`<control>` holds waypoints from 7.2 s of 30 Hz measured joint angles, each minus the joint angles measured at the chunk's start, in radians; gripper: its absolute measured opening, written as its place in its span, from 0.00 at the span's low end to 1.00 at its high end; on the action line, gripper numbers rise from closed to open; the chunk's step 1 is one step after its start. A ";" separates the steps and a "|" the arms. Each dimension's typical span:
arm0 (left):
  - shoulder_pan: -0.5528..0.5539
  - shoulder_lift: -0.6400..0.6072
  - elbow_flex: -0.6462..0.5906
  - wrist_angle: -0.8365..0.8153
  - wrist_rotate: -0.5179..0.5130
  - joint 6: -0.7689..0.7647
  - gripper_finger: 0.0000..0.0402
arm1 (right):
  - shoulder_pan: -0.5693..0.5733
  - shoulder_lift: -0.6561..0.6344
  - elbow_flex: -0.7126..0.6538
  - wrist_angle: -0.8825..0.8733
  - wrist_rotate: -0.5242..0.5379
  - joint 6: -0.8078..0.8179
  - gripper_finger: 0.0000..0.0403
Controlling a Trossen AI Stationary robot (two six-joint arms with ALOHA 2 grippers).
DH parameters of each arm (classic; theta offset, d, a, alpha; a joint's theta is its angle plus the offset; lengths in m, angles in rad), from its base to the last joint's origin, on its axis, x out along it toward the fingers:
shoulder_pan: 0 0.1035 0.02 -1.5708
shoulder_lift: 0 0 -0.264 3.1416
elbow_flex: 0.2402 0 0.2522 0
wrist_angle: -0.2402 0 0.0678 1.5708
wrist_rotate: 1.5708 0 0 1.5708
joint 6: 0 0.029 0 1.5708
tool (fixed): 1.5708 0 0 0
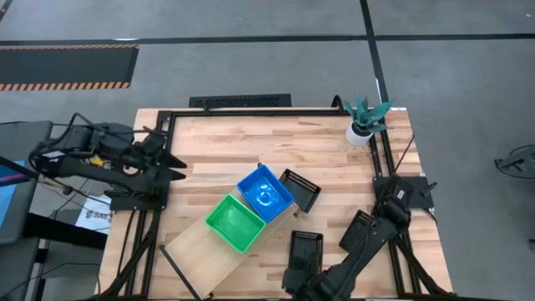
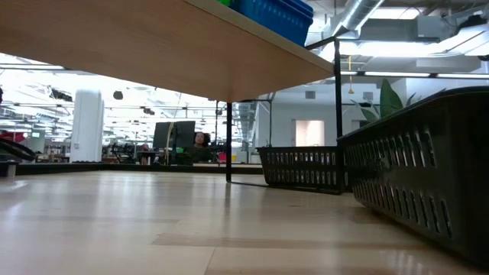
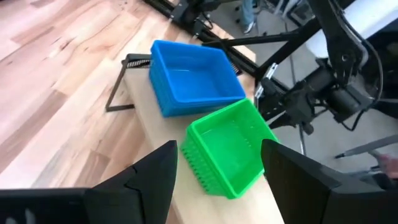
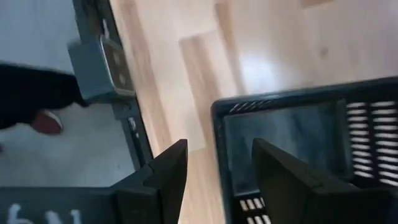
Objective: Stack baskets on shelf by color
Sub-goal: Put the bottom black bin on the shelf, then stack the top black bin on the black bin on the shelf
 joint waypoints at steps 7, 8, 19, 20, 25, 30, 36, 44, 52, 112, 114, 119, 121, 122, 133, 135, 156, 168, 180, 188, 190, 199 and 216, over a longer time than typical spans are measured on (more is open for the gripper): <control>-0.033 0.007 -0.007 -0.012 -0.045 -0.017 0.55 | -0.009 0.081 0.000 -0.020 -0.046 -0.041 0.49; -0.034 0.007 -0.007 -0.010 -0.046 -0.021 0.55 | -0.012 0.089 0.000 -0.032 -0.048 -0.037 0.49; -0.034 0.007 -0.007 -0.010 -0.070 -0.002 0.55 | -0.030 0.097 0.000 -0.024 -0.064 0.004 0.46; -0.034 0.007 -0.008 -0.010 -0.070 0.005 0.55 | -0.030 0.097 0.000 -0.018 -0.066 0.011 0.45; -0.034 0.006 -0.008 -0.010 -0.059 0.013 0.55 | -0.030 0.097 0.000 -0.004 -0.076 0.056 0.44; -0.034 0.006 -0.008 -0.010 -0.011 0.005 0.55 | -0.038 0.097 0.000 0.030 -0.120 0.063 0.44; -0.034 0.006 -0.008 -0.015 -0.011 0.016 0.55 | -0.053 0.097 0.000 0.050 -0.145 0.063 0.43; -0.034 0.006 -0.008 -0.048 -0.014 0.007 0.55 | -0.077 0.098 -0.059 0.075 -0.269 0.134 0.28; -0.034 0.006 -0.008 -0.083 0.010 0.004 0.55 | -0.091 0.083 -0.069 0.149 -0.321 0.186 0.03; -0.034 0.006 0.402 -0.085 -0.464 -0.118 0.55 | -0.317 -0.132 0.147 0.701 -0.330 -1.380 0.02; -0.034 0.007 0.402 -0.085 -0.464 -0.123 0.55 | -0.323 -0.132 0.146 0.697 -0.331 -1.372 0.02; -0.034 0.007 0.401 -0.085 -0.464 -0.125 0.55 | -0.332 -0.132 0.146 0.709 -0.330 -1.370 0.02; -0.034 0.007 0.401 -0.088 -0.464 -0.125 0.55 | -0.332 -0.124 0.147 0.719 -0.330 -1.370 0.02; -0.034 0.006 0.401 -0.089 -0.464 -0.125 0.55 | -0.331 -0.116 0.148 0.737 -0.330 -1.366 0.03; -0.034 0.007 0.401 -0.092 -0.464 -0.117 0.55 | -0.308 -0.057 0.148 0.825 -0.290 -1.336 0.04; -0.034 0.007 0.401 -0.092 -0.464 -0.117 0.55 | -0.308 -0.057 0.147 0.821 -0.282 -1.321 0.05; -0.034 0.007 0.401 -0.093 -0.461 -0.120 0.55 | -0.351 -0.057 0.146 0.780 -0.279 -1.315 0.32; -0.034 0.007 0.401 -0.094 -0.378 -0.151 0.55 | -0.305 -0.282 0.173 0.436 0.027 -0.786 0.43; -0.034 0.007 0.401 -0.182 -0.468 -0.140 0.55 | -0.327 -0.478 0.046 -0.277 0.363 -0.004 0.42; -0.034 0.006 0.400 -0.229 -0.528 -0.152 0.55 | -0.398 -0.632 -0.414 -0.252 0.292 0.341 0.44; -0.034 0.006 0.400 -0.229 -0.529 -0.159 0.55 | -0.411 -0.693 -0.547 -0.254 0.229 0.437 0.44; -0.034 0.006 0.400 -0.231 -0.529 -0.114 0.55 | -0.382 -0.849 -1.010 0.129 0.134 -0.110 0.45; -0.034 0.006 0.401 -0.352 -0.509 -0.165 0.55 | -0.469 -0.642 -1.138 0.416 -0.025 -1.059 0.44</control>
